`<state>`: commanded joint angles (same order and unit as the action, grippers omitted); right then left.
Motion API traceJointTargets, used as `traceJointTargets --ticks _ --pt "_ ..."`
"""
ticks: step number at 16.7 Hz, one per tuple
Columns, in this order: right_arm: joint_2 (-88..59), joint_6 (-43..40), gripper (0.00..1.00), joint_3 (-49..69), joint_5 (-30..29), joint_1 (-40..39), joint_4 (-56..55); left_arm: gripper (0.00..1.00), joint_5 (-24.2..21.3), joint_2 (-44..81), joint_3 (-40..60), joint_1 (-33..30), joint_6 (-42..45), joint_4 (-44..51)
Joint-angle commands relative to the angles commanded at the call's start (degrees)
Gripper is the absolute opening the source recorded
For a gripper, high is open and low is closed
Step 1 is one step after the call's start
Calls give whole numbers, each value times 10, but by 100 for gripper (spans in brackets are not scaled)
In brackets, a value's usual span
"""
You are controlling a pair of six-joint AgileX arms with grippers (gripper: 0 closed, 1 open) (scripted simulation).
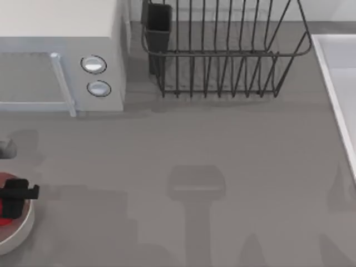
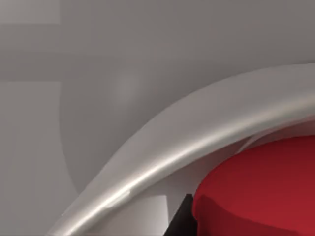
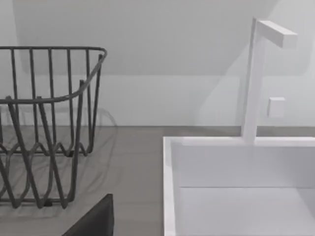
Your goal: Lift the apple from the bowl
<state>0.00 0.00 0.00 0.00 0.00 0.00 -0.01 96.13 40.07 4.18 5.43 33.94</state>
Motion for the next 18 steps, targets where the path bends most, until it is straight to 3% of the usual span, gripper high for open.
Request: traceJointTargets --ticks 6,14,15,18 --pt "0 0 100 0 0 0 0 2 0 0 0 0 0 0" --pt "0 0 100 0 0 0 0 0 0 0 0 0 0 0" --pt "0 0 100 0 0 0 0 0 -4 -70 17 1 1 43" --pt "0 0 100 0 0 0 0 0 -4 -68 38 1 0 64"
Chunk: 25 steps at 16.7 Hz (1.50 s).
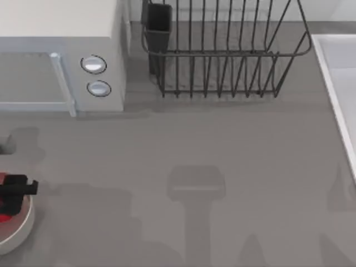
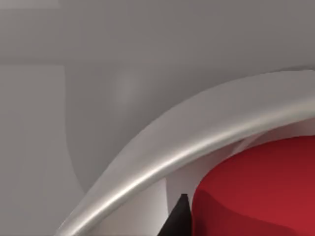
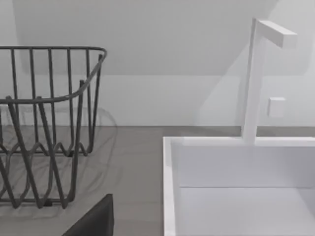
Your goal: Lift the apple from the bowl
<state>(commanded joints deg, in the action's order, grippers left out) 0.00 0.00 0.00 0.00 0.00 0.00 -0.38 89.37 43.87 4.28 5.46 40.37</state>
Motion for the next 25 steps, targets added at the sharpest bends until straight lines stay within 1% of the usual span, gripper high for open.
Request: traceJointTargets --ticks 2,4,11,14,17,22,25 --pt "0 0 100 0 0 0 0 0 0 3 44 0 0 44" --pt "0 0 100 0 0 0 0 0 0 4 111 -1 -1 112" --pt "0 0 100 0 0 0 0 0 0 -15 408 -6 -6 441" --pt "0 0 100 0 0 0 0 0 1 -29 498 -8 -8 534" --pt "0 0 100 0 0 0 0 0 1 -39 536 -9 -9 573" --pt "0 0 100 0 0 0 0 0 1 -36 537 -8 -10 573" --pt "0 0 100 0 0 0 0 0 1 1 556 -46 -48 564"
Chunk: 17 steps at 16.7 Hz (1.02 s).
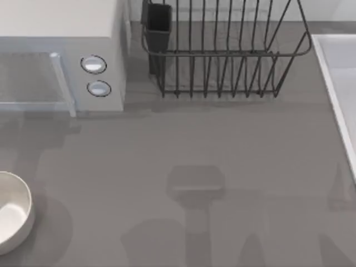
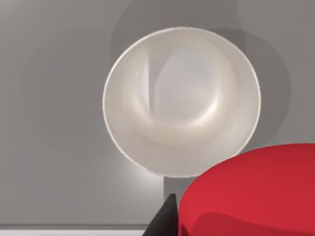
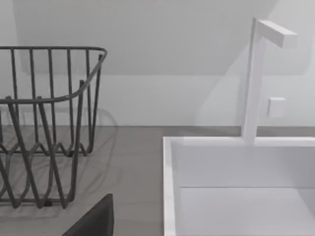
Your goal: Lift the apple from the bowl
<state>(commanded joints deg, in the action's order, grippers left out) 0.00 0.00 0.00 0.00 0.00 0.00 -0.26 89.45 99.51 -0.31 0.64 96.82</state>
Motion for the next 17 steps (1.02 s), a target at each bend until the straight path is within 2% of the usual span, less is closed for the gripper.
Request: traceJointTargets --ticks 2,8,10,13,17 --pt "0 0 100 0 0 0 0 0 0 44 21 -56 -55 -14" --pt "0 0 100 0 0 0 0 0 1 201 85 -300 -294 -85" --pt "0 0 100 0 0 0 0 0 1 241 99 -358 -352 -109" --pt "0 0 100 0 0 0 0 0 2 272 107 -399 -393 -132" --pt "0 0 100 0 0 0 0 0 1 272 105 -398 -393 -132"
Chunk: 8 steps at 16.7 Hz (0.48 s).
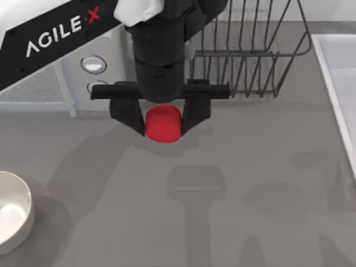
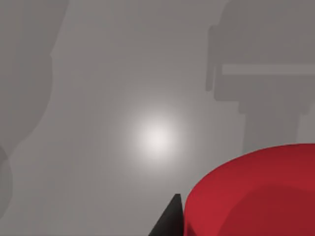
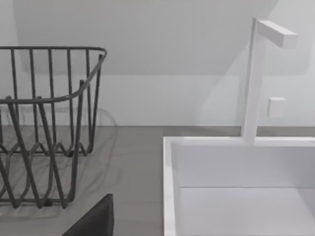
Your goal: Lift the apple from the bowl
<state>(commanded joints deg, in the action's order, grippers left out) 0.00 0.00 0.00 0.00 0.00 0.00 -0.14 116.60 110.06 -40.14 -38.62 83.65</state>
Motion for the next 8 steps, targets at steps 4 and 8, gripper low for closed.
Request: traceJointTargets --ticks 4,8 --pt "0 0 100 0 0 0 0 0 0 5 -40 0 0 -41" --pt "0 0 100 0 0 0 0 0 0 14 -140 0 1 -161"
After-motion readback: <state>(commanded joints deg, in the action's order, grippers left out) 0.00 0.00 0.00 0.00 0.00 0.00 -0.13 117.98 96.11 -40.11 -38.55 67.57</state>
